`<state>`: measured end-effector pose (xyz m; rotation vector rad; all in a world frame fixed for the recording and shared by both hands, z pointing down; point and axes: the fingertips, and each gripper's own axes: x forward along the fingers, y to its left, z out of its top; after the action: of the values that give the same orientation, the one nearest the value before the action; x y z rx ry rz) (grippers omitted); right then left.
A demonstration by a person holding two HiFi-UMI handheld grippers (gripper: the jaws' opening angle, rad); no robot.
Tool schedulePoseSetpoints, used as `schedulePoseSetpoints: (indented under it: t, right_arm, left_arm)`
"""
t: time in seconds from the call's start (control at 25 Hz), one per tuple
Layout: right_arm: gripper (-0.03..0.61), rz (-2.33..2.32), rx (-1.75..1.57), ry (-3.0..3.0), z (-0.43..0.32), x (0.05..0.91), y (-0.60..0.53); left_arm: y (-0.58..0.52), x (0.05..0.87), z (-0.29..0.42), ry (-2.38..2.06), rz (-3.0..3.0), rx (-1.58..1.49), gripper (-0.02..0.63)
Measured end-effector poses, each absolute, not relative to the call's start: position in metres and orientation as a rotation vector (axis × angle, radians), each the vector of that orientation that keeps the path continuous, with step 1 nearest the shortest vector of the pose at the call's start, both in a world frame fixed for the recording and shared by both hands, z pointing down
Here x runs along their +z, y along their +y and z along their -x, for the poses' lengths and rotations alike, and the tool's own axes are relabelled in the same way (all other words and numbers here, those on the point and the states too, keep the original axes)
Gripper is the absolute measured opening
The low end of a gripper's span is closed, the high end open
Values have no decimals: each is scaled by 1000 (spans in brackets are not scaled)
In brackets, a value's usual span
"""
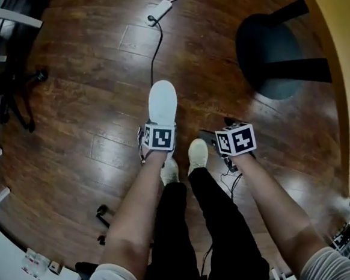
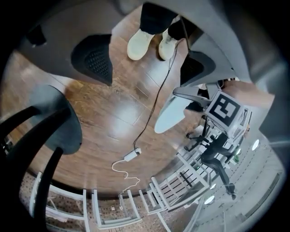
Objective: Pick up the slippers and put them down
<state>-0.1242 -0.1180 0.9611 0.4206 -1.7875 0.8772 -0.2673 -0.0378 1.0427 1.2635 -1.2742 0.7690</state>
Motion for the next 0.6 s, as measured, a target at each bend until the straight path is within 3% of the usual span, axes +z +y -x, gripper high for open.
schedulePoseSetpoints:
  t: [0.16,0.28,0.6]
  right_arm:
    - [466,-386,835,-1766,127,1082,-137]
    - [466,-389,830,-1756,142,1146,-151]
    - [466,-383,836,-1749,166,1188,-154]
  left_arm:
    - [-60,1182,279,-1276,-1227,773,454]
    - [-68,1244,284,-1277,-1192,748,454]
    - [-59,1290,274,-1225,-1186,765,482]
